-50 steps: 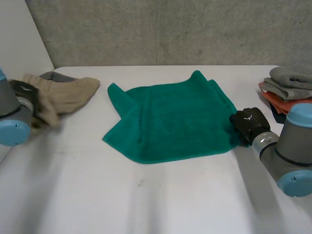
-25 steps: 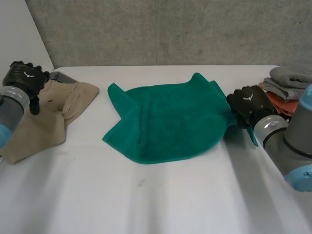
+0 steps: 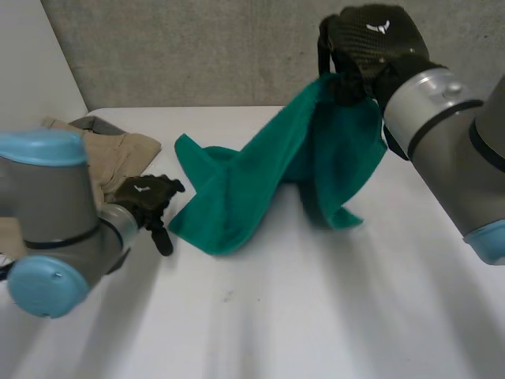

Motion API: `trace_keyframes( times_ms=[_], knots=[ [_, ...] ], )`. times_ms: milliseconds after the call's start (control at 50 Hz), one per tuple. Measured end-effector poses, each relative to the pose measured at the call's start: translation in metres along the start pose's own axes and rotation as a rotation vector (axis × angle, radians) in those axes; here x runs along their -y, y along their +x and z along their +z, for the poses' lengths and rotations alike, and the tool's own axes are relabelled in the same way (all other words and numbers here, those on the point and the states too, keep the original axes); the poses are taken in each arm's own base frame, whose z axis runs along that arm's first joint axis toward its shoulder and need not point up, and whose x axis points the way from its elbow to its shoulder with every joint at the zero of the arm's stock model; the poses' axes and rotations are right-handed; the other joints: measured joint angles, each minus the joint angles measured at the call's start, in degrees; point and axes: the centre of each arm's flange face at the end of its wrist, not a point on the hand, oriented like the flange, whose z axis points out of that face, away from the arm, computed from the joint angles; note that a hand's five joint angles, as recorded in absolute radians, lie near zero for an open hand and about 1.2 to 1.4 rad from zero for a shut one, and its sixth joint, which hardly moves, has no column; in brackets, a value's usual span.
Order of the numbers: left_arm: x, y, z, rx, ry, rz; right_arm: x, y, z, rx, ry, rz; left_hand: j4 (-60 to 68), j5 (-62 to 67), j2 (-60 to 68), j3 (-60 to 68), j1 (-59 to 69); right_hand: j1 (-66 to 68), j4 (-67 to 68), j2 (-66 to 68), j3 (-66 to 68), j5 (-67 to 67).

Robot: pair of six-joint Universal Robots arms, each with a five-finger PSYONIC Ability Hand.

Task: Fold the laundry.

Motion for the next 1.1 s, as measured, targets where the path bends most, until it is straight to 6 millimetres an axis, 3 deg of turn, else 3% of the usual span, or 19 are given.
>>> trace_keyframes(
  times_ms=[220,440,480,500,520,540,560,580,720,820,880,980,1100],
  knots=[
    [-0.012,0.045,0.009,-0.072,-0.011,-0.082,0.028,-0.026,-0.009,0.014,0.069,0.188,0.00,0.00,0.00,0.00,0.00,-0.03,0.05,0.00,0.00,0.00],
    [-0.011,0.064,0.024,0.005,0.005,-0.200,0.046,-0.044,-0.021,0.038,0.110,0.289,0.00,0.00,0.00,0.00,0.00,-0.03,0.05,0.00,0.00,0.00],
    [-0.010,0.065,0.027,0.032,0.014,-0.212,0.048,-0.045,-0.023,0.040,0.113,0.294,7.85,7.44,8.81,8.62,9.04,-0.03,0.06,0.00,0.00,0.00],
    [-0.010,0.065,0.028,0.047,0.017,-0.215,0.048,-0.045,-0.023,0.039,0.113,0.295,17.59,17.06,17.36,17.07,20.24,-0.03,0.06,0.00,0.00,0.00],
    [-0.009,0.064,0.030,0.075,0.024,-0.221,0.047,-0.044,-0.023,0.037,0.112,0.294,32.78,31.82,33.87,33.33,38.07,-0.03,0.07,0.00,0.00,0.00],
    [-0.008,0.062,0.031,0.094,0.030,-0.224,0.047,-0.043,-0.023,0.033,0.110,0.292,37.85,36.72,37.73,37.15,43.76,-0.03,0.07,0.00,0.00,0.00],
    [-0.004,0.057,0.032,0.134,0.040,-0.230,0.045,-0.040,-0.023,0.025,0.105,0.285,49.45,47.78,50.11,48.64,54.14,-0.03,0.08,0.00,0.00,0.00],
    [-0.003,0.054,0.032,0.153,0.045,-0.232,0.043,-0.039,-0.022,0.019,0.102,0.280,51.48,49.69,52.01,51.18,55.23,-0.03,0.08,0.00,0.00,0.00],
    [0.042,-0.009,0.015,0.339,0.125,-0.198,0.005,0.004,-0.007,-0.092,0.003,0.114,56.58,52.71,56.50,55.54,55.52,-0.03,0.10,0.00,0.00,0.00],
    [0.083,-0.057,-0.013,0.317,0.234,-0.084,-0.031,0.038,0.000,-0.139,-0.103,-0.050,56.59,52.71,56.52,55.55,55.52,-0.03,0.11,0.00,0.00,0.01],
    [0.098,-0.073,-0.026,0.258,0.296,0.023,-0.053,0.050,0.002,-0.132,-0.162,-0.144,56.59,52.71,56.53,55.55,55.52,-0.03,0.11,0.00,0.00,0.01],
    [0.101,-0.081,-0.026,0.177,0.323,0.178,-0.087,0.057,0.005,-0.087,-0.252,-0.266,56.60,52.71,56.54,55.55,55.52,-0.03,0.11,0.11,0.00,0.28],
    [0.080,-0.079,0.013,0.160,0.239,0.286,-0.128,0.051,0.013,-0.034,-0.340,-0.315,56.70,52.71,56.56,55.63,55.52,-0.03,0.11,0.11,0.00,0.30]
  ],
)
